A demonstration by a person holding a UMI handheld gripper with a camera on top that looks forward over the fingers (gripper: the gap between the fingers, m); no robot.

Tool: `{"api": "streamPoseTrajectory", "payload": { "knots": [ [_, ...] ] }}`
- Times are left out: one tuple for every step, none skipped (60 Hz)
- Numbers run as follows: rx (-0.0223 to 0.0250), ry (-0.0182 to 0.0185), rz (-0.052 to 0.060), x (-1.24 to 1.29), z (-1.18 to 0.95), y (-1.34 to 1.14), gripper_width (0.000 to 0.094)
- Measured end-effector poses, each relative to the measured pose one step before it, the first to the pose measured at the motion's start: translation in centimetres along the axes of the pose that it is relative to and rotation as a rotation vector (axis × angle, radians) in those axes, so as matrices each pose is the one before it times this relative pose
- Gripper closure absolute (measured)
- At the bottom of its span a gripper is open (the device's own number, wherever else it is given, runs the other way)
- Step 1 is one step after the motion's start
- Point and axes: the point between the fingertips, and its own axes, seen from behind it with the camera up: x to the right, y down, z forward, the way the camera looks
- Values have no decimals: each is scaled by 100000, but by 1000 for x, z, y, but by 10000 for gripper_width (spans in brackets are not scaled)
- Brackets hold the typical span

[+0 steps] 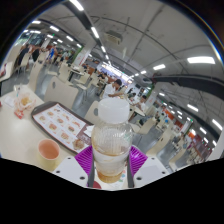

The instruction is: Pour water

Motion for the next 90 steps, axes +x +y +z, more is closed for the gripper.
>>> {"api": "streamPoseTrajectory", "payload": {
  "knots": [
    [-196,-1111,4612,172,104,401,489],
    [-270,-964,4180,201,82,428,489],
    [-346,-1021,3743,145,127,478,488],
    [-336,-791,3457,-35,233,415,490],
    [26,-857,2807,-57,100,453,487],
    [-64,-971,2616,139,203,448,488],
    [-219,-872,2354,110,174,483,490],
    [-302,-800,2161,94,144,502,488],
    [-297,-772,2002,73,182,486,489],
    [-349,-805,1693,64,131,481,490],
    [-438,-814,1564,-287,701,655,489],
    [-442,-758,1228,-117,90,564,487],
    [-497,-913,1093,-17,190,530,488],
    [-481,-753,1027,-36,190,491,486],
    [-427,-636,946,9,145,512,486],
    [-479,-538,855,22,138,531,487],
    [-555,-494,823,69,97,500,487],
    [-723,-571,1052,33,593,623,487],
    [-705,-406,800,16,165,536,487],
    [-369,-275,758,-71,109,591,487],
    [-555,-424,782,-1,149,501,486],
    [-611,-523,700,-43,126,526,489],
    [-667,-563,589,-53,134,512,487],
    [-604,-461,662,-16,98,507,488],
    [-411,-342,805,-8,93,451,489],
    [-420,-343,857,-27,74,483,487],
    [-1060,-498,673,114,170,471,488],
    [-1343,-359,391,-63,84,720,482],
    [2245,599,544,149,-32,-165,477],
    [1827,-127,837,-11,-83,-188,478],
    [-660,369,103,32,-81,355,482],
    [388,554,-86,121,-99,42,477],
    [659,-314,573,-98,-16,-75,469],
    [82,-190,685,-81,-56,51,459],
    [208,424,425,250,-7,-120,450],
    [-5,-28,446,60,44,11,435],
    [110,-252,521,-25,63,-23,424],
    [-103,15,133,23,41,6,409],
    [-406,30,-167,28,21,26,393],
    [-656,2,-399,18,9,70,380],
    [-977,66,-287,-51,135,219,365],
    [-1383,49,-345,26,-30,133,339],
    [-977,337,-113,-20,19,194,306],
    [-930,267,-195,65,-100,79,250],
    [-684,340,-134,53,-124,33,191],
    [-453,464,-102,118,-168,-8,145],
    [-451,464,-198,72,-163,-18,103],
    [-587,444,-241,65,-203,31,82],
    [-608,360,-275,121,-125,102,77],
    [-548,1089,-94,202,-296,-6,86],
    [-477,910,-89,139,-380,-26,94],
    [-454,559,-19,-16,-398,127,100],
    [-530,458,50,14,-422,4,96],
    [-586,426,196,-16,-472,38,95],
    [-448,442,286,-31,-508,4,94],
    [-334,427,301,-36,-563,-3,91],
    [-415,414,263,-85,-554,17,90],
    [-587,476,189,74,-554,-22,90],
    [-536,651,303,-45,-671,46,89],
    [-488,700,352,-50,-702,48,90],
    [-496,516,226,-13,-440,-93,91],
    [-387,749,-35,-174,-967,165,89],
    [-620,725,-201,-102,-769,136,89],
    [-644,889,-193,-89,-826,141,90],
    [-671,979,-78,-77,-836,130,90],
    [-644,940,11,-122,-863,161,90],
    [-591,767,-19,-33,-702,40,91],
    [-657,676,103,-195,-786,129,91],
    [-312,519,255,-273,-879,297,91],
    [-312,250,279,-304,-817,201,90],
    [-192,-42,240,-367,-810,173,91],
    [-145,-106,173,-369,-784,146,89],
    [-174,31,252,-351,-720,158,91],
    [-408,225,257,-305,-722,136,90],
    [-327,89,184,-249,-705,265,89],
    [-341,39,66,-345,-675,240,89],
    [-218,65,21,-309,-663,194,88],
    [-112,163,68,-282,-652,190,88],
    [-71,222,90,-259,-580,184,88],
    [-75,141,13,-258,-565,175,90],
    [-174,5,-25,-304,-551,92,90],
    [14,-13,-50,-278,-501,172,91],
    [-17,-10,44,-309,-554,161,89],
    [-12,-116,-26,-275,-440,149,88],
    [-58,-173,-29,-281,-427,163,89],
    [-136,-204,-20,-269,-377,145,89],
    [-164,-301,129,-284,-362,145,90],
    [-248,-539,294,-293,-339,172,94],
    [-284,-572,307,-355,-276,204,93],
    [-167,-436,70,-233,-265,139,93]
  ]
}}
